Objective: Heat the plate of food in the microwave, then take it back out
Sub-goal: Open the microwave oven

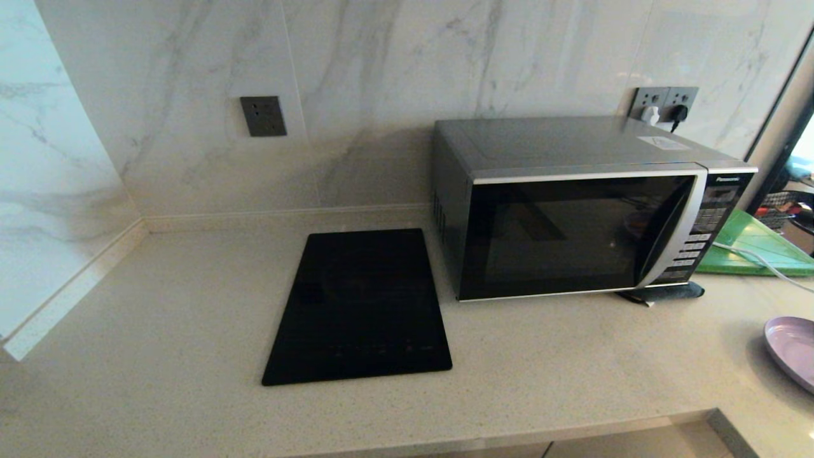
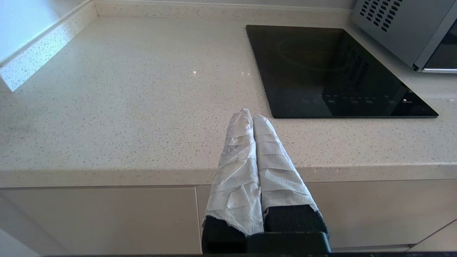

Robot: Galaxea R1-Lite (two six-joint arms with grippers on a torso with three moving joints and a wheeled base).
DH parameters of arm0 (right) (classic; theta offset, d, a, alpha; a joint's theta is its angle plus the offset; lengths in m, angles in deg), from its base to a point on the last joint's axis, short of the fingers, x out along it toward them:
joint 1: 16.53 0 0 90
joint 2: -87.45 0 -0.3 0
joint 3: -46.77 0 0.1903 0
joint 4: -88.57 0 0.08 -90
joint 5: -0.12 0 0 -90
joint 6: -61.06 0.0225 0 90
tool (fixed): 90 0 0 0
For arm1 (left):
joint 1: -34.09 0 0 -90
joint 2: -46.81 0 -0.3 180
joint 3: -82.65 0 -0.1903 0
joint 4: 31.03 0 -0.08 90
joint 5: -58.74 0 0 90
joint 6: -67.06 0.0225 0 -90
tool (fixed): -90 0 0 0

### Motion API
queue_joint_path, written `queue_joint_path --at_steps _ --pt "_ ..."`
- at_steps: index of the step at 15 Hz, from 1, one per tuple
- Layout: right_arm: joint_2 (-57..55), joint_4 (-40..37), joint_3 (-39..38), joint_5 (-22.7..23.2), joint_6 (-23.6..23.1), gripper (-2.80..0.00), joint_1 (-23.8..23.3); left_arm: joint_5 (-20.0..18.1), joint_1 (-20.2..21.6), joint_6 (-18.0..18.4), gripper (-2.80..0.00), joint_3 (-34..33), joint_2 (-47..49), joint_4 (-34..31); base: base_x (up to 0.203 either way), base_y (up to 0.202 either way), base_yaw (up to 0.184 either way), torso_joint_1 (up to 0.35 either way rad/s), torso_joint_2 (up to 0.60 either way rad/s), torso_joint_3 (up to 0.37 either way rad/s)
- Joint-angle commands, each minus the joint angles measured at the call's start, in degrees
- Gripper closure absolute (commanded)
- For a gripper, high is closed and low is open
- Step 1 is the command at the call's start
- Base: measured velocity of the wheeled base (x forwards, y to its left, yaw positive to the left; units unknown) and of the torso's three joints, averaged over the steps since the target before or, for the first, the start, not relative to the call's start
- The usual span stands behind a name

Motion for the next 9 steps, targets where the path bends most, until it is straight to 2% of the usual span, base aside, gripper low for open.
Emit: queue_joint_path --at_steps 1,5,7,8,9 --pt "-5.33 0.11 -1.06 -3.47 -0.16 0.00 0.09 0.02 0.04 -0.03 0.00 0.00 0.06 0.04 0.000 0.000 0.000 0.000 0.00 0.000" --pt "-11.49 0.55 -1.02 -14.57 0.25 0.00 0.10 0.02 0.04 -0.03 0.00 0.00 0.03 0.04 0.000 0.000 0.000 0.000 0.00 0.000" --pt "-13.79 2.05 -0.60 -16.85 1.92 0.00 0.09 0.02 0.04 -0.03 0.00 0.00 0.09 0.04 0.000 0.000 0.000 0.000 0.00 0.000" --pt "-14.42 2.26 -0.34 -16.94 2.10 -2.80 0.09 0.02 0.04 -0.03 0.00 0.00 0.09 0.04 0.000 0.000 0.000 0.000 0.00 0.000" --pt "-14.91 2.23 0.37 -17.02 2.08 -2.80 0.09 0.02 0.04 -0.03 0.00 0.00 0.09 0.04 0.000 0.000 0.000 0.000 0.00 0.000"
